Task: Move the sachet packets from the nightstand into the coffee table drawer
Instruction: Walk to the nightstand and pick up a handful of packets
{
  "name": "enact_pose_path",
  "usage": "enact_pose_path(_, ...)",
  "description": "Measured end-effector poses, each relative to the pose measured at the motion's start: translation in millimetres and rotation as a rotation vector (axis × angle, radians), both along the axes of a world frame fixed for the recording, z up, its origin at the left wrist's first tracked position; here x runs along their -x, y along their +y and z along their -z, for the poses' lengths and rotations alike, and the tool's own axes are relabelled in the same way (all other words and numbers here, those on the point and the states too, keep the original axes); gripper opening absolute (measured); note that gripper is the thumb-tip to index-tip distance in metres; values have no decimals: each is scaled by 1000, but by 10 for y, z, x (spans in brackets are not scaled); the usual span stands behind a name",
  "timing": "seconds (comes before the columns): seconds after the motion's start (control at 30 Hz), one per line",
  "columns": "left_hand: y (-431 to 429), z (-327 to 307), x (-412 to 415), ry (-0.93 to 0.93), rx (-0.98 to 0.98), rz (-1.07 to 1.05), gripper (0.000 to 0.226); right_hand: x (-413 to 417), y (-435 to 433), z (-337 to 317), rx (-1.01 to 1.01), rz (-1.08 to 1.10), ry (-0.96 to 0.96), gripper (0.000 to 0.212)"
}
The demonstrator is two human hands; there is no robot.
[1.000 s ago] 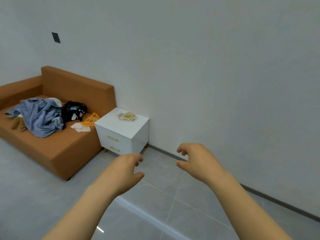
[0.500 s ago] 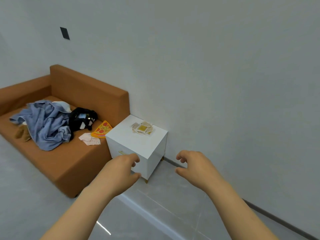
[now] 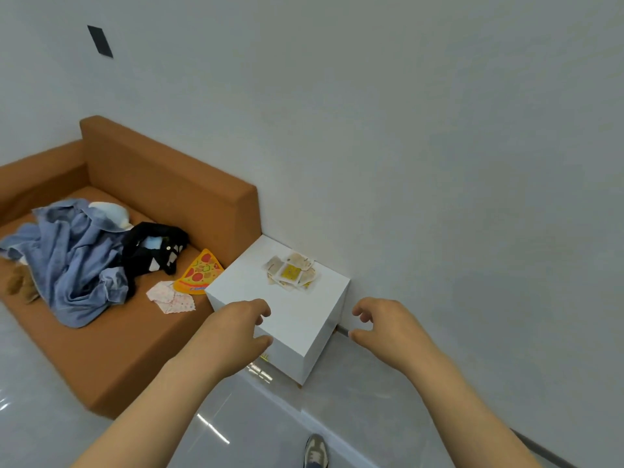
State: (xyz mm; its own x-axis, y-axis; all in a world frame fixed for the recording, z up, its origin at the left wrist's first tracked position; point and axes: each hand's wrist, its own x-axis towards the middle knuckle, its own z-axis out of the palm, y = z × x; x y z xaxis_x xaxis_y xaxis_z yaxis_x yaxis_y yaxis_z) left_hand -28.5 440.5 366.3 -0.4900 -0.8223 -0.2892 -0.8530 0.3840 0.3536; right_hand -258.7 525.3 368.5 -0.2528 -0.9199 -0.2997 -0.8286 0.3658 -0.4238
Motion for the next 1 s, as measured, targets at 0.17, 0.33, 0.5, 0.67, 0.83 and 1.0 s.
enact_pose_path(0.17, -718, 108, 278, -34, -36, -42, 39, 317, -785, 149, -29, 0, -27, 40)
enact_pose_path(0.33, -1290, 272, 401, -49, -79, -76, 38, 464, -1377, 347, -70, -14, -57, 42)
enact_pose_path(0.5, -1897, 499, 448, -60, -130, -72, 38, 497, -1907, 626, -149, -10, -66, 47)
enact_pose_path(0.67, -2606, 774, 442, -119, -178, 7, 39, 424, -2458, 927, -217, 41, -63, 51)
enact_pose_path(0.83, -3346, 1059, 367, -129, -220, 55, 42, 285, -3001, 1221, -335, 98, -52, 52)
enact_pose_path(1.0, -3940, 1549, 331, -190, -244, 130, 45, 237, -3433, 1609, -376, 253, -100, 50)
